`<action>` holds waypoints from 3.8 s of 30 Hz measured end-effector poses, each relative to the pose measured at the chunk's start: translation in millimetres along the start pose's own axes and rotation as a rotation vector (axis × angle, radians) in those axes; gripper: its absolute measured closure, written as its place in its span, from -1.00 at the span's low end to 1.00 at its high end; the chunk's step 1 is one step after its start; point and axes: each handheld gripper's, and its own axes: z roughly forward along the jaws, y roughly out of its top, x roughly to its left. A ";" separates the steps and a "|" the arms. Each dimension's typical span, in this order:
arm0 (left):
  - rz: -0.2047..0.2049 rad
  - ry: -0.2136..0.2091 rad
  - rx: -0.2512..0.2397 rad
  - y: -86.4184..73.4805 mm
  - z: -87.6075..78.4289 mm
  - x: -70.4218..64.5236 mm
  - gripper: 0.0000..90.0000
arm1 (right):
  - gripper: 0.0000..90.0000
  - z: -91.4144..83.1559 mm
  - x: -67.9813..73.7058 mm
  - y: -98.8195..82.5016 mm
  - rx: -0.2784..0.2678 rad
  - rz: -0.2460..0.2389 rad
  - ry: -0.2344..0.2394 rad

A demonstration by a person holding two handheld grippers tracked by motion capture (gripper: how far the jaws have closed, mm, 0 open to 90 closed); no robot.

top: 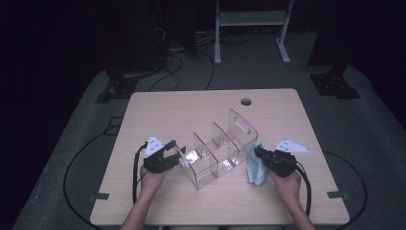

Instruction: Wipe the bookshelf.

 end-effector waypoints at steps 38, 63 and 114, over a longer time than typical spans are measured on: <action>0.010 0.004 0.006 0.4 -0.4 -0.6 0.06 | 0.85 -15.8 48.1 14.9 -0.033 -0.118 0.139; 0.014 0.000 0.004 0.7 0.1 0.1 0.06 | 0.84 31.7 45.5 -17.5 0.127 -0.082 0.120; 0.007 0.001 0.004 1.6 1.5 1.0 0.06 | 0.85 -9.0 67.6 10.1 -0.040 -0.112 0.208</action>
